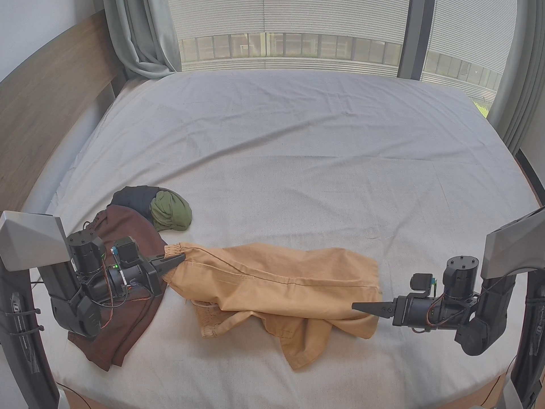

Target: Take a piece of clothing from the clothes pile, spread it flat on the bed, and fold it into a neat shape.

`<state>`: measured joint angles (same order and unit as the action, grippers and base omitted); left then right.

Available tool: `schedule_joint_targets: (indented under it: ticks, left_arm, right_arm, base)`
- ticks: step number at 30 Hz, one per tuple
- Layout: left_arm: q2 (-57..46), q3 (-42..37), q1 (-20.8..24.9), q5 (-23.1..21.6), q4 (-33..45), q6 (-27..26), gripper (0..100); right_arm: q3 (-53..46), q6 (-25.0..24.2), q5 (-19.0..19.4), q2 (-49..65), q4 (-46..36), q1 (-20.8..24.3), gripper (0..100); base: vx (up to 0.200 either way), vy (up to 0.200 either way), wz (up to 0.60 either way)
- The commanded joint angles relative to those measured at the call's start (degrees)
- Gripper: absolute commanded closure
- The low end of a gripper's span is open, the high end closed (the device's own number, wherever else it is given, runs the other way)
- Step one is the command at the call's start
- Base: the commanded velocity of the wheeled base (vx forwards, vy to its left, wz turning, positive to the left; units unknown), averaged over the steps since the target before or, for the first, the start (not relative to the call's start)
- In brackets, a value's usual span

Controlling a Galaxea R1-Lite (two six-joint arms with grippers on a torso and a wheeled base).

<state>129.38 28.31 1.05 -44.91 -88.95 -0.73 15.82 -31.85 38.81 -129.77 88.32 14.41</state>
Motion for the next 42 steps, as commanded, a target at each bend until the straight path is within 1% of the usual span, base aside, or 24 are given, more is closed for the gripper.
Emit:
schedule_joint_targets:
  ticks: [1,7,11,16,20,32,42]
  left_arm:
    - [0.1,-0.1,0.1,0.0,-0.2,0.0,100]
    - [0.1,-0.2,0.1,0.0,-0.2,-0.1,100]
    - [0.1,-0.2,0.2,0.0,-0.2,-0.1,100]
    - [0.1,-0.2,0.0,0.0,-0.2,-0.1,100]
    - [0.1,-0.2,0.0,0.0,-0.2,-0.1,100]
    - [0.1,-0.2,-0.1,0.0,-0.2,-0.1,100]
    - [0.0,-0.3,-0.1,0.0,-0.2,-0.1,100]
  right_arm:
    - [0.9,-0.1,0.0,-0.2,0.0,-0.9,0]
    - [3.5,-0.1,-0.1,-1.1,0.0,-1.0,0]
    - [5.9,-0.2,-0.1,-2.9,0.0,-2.1,0]
    - [6.9,-0.3,-0.1,-3.8,0.0,-3.2,0]
    - [6.9,-0.7,-0.1,-3.7,0.0,-3.2,0]
    - [4.9,-0.8,0.1,-1.1,0.1,-0.9,0]
    - [6.6,-0.7,0.2,-0.5,0.2,1.3,0]
  base:
    - [0.0,0.0,0.0]
    - [0.0,0.0,0.0]
    - [0.0,0.0,0.0]
    - [0.0,0.0,0.0]
    - [0.0,0.0,0.0]
    - [0.0,0.0,0.0]
    - [0.0,0.0,0.0]
